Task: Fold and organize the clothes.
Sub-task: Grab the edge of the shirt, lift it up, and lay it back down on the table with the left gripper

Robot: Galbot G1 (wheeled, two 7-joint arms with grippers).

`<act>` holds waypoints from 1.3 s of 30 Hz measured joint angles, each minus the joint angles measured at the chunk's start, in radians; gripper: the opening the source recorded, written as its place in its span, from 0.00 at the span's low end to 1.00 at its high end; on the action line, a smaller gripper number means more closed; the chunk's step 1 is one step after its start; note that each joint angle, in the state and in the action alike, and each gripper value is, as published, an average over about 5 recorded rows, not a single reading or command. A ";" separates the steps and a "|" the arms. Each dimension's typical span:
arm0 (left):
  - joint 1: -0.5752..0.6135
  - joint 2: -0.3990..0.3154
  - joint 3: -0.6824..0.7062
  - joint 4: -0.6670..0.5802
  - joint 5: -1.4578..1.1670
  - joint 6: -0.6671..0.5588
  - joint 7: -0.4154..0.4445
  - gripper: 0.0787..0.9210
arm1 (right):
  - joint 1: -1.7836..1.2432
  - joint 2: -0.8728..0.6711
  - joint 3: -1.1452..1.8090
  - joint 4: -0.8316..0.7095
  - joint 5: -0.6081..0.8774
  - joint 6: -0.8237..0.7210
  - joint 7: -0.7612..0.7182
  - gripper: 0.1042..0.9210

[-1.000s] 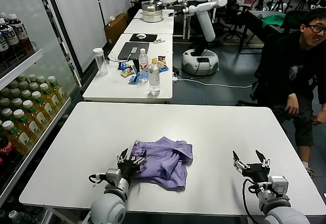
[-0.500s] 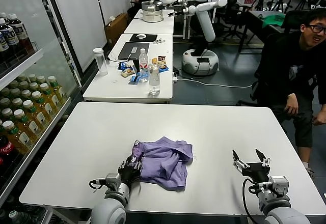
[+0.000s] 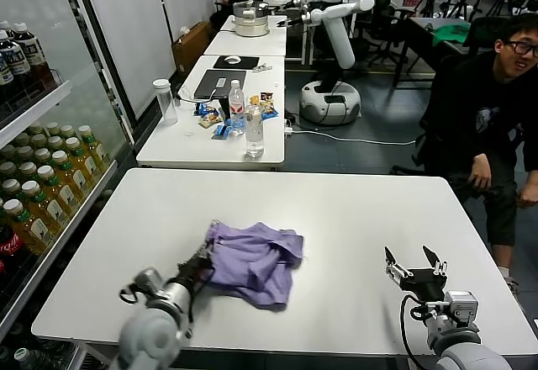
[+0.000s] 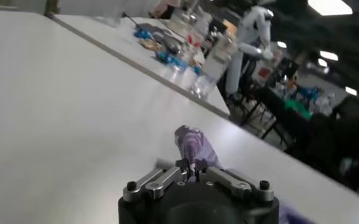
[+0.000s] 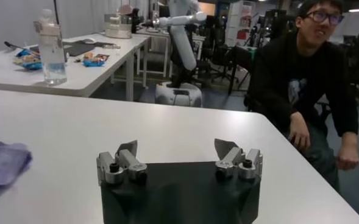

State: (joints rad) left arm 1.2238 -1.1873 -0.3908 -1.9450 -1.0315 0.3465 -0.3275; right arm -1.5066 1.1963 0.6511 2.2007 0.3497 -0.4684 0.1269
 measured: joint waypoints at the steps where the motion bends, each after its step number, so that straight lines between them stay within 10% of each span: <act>1: -0.003 0.012 -0.026 -0.004 -0.038 0.004 -0.002 0.06 | 0.002 0.001 -0.002 -0.001 0.000 0.000 0.000 0.88; 18: -0.056 0.255 -0.355 -0.089 -0.389 0.048 0.010 0.06 | 0.013 0.023 -0.027 0.005 -0.009 0.008 -0.003 0.88; 32: -0.146 0.125 0.145 -0.012 0.162 0.038 0.081 0.06 | -0.015 0.025 -0.005 0.048 -0.015 0.011 -0.009 0.88; 39: -0.204 0.051 0.333 0.027 0.377 0.022 0.084 0.24 | -0.014 0.012 0.004 0.068 -0.010 0.010 -0.011 0.88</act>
State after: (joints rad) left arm 1.0202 -1.1362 -0.0577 -1.9181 -0.6543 0.3688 -0.2437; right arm -1.5210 1.2087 0.6555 2.2687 0.3398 -0.4586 0.1154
